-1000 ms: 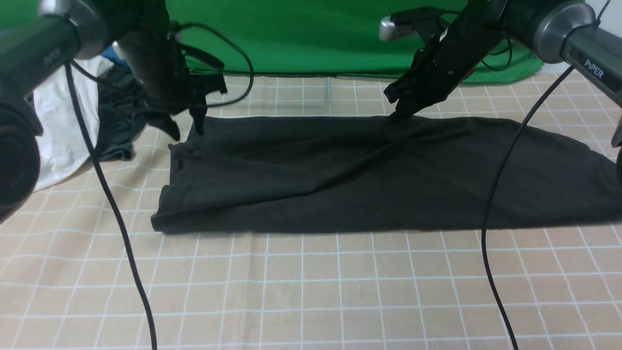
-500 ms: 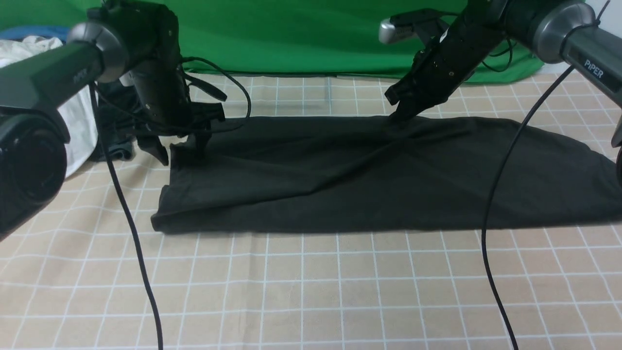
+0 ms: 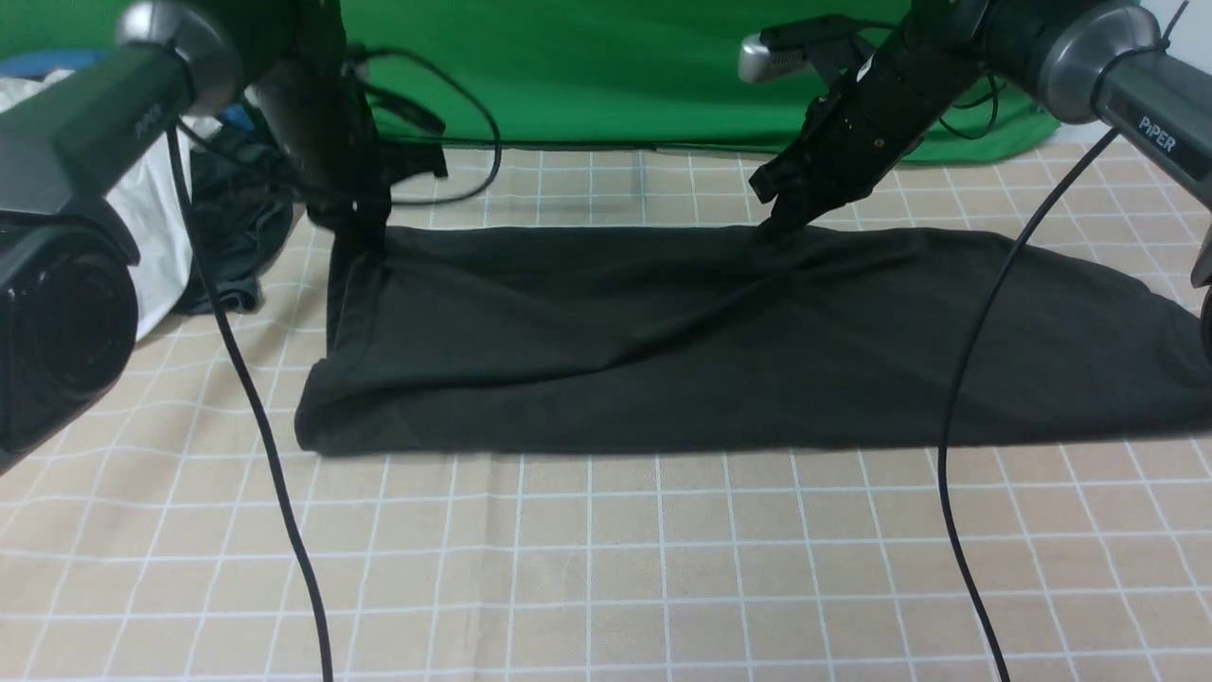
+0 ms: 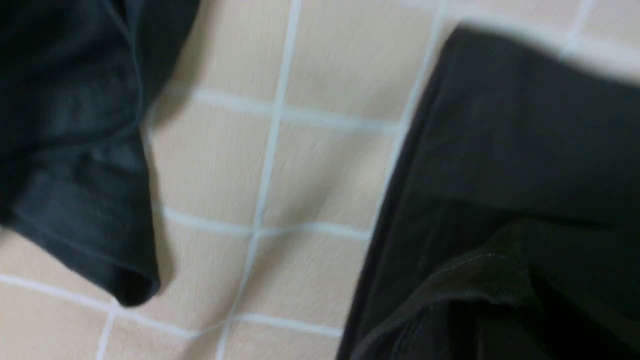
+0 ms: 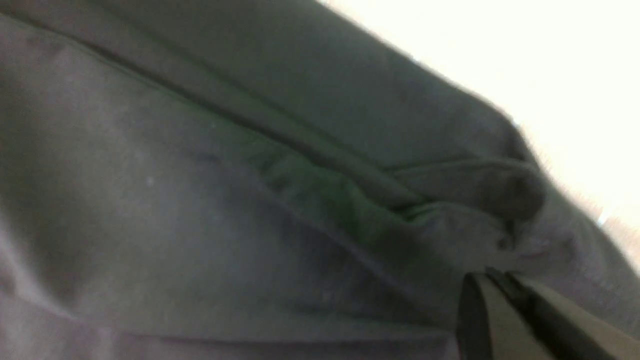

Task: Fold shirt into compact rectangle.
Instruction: 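Fold the black garment in half by bringing its near edge over to the far edge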

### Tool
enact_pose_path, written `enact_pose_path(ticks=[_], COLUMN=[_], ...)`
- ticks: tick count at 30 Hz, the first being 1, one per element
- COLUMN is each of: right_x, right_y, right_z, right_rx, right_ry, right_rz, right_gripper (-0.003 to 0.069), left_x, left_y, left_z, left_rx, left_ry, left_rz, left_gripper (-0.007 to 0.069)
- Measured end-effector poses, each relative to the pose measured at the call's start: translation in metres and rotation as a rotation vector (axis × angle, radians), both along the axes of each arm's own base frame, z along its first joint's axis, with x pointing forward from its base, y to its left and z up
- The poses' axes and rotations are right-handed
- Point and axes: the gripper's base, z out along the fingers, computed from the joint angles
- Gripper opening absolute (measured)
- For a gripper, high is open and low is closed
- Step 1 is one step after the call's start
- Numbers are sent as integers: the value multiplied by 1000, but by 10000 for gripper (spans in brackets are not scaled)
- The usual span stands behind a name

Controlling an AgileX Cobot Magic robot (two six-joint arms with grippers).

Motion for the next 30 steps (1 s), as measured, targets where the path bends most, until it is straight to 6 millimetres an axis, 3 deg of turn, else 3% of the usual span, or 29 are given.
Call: enact_pose_path(ticks=[1, 3, 8, 21, 26, 30], right_x=[2, 3, 6, 10, 10, 10], right_y=[0, -1, -2, -1, -1, -1], right_z=[1, 1, 2, -3, -7, -7], right_rx=[-1, -3, 1, 13, 12, 9], right_ry=[-18, -36, -67, -75, -70, -65], right_rz=[-6, -12, -22, -48, -53, -52], right_gripper=[55, 55, 57, 79, 85, 90], left_x=[3, 5, 7, 27, 32, 34], left_y=[1, 2, 5, 18, 23, 28], left_z=[15, 25, 32, -10, -13, -4], left_rx=[2, 6, 20, 28, 76, 120], left_ry=[-52, -88, -119, -139, -182, -221], left_rz=[12, 34, 63, 138, 148, 162], left_gripper=[31, 31, 31, 45, 141, 270])
